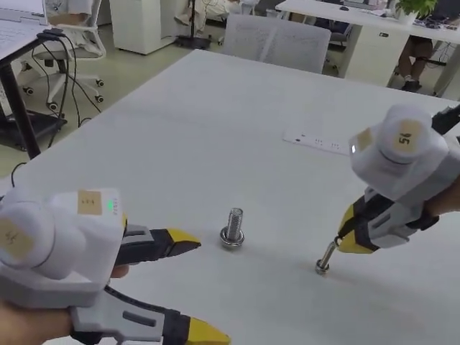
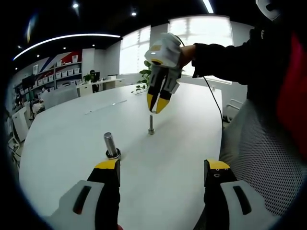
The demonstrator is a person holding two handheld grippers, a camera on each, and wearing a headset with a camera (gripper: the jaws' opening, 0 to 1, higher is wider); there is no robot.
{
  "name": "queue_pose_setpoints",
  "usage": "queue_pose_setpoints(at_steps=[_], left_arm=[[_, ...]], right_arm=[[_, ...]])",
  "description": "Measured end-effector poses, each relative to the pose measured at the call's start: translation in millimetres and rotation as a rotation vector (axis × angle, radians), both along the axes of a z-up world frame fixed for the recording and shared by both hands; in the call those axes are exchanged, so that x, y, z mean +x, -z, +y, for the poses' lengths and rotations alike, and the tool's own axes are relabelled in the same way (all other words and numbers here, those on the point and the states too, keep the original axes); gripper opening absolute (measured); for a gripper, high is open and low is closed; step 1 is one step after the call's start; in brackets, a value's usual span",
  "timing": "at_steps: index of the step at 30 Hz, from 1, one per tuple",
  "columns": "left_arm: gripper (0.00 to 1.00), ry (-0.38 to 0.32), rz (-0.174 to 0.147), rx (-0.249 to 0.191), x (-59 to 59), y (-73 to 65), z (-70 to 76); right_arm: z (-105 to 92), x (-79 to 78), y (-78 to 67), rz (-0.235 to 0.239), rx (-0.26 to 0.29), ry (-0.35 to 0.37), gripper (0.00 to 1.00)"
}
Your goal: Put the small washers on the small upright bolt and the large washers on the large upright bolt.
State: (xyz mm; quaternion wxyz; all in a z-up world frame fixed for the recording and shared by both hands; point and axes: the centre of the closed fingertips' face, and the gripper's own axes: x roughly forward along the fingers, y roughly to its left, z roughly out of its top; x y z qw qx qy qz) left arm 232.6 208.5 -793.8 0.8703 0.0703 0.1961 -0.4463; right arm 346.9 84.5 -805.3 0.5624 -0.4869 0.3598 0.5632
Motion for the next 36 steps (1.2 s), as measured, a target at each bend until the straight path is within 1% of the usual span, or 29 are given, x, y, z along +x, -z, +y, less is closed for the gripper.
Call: queue_pose_setpoints(at_steps=[7, 22, 28, 36], left_arm=[[0.70, -0.004, 0.004, 0.000, 0.0, 0.8, 0.3], [0.70, -0.007, 0.015, -0.001, -2.6, 4.3, 0.5], [0.70, -0.003, 0.019, -0.001, -3.9, 5.3, 0.2], [0.70, -0.002, 0.026, 0.001, -4.4, 6.4, 0.2]], right_arm=[[2.3, 2.6, 3.9, 0.004, 0.000, -0.007, 0.14], [5.1, 1.4, 13.2, 0.024, -0.004, -0.011, 0.14], [3.6, 0.9, 22.5, 0.038, -0.005, -0.005, 0.14], [4.5, 0.3, 31.0, 0.050, -0.006, -0.007, 0.14]])
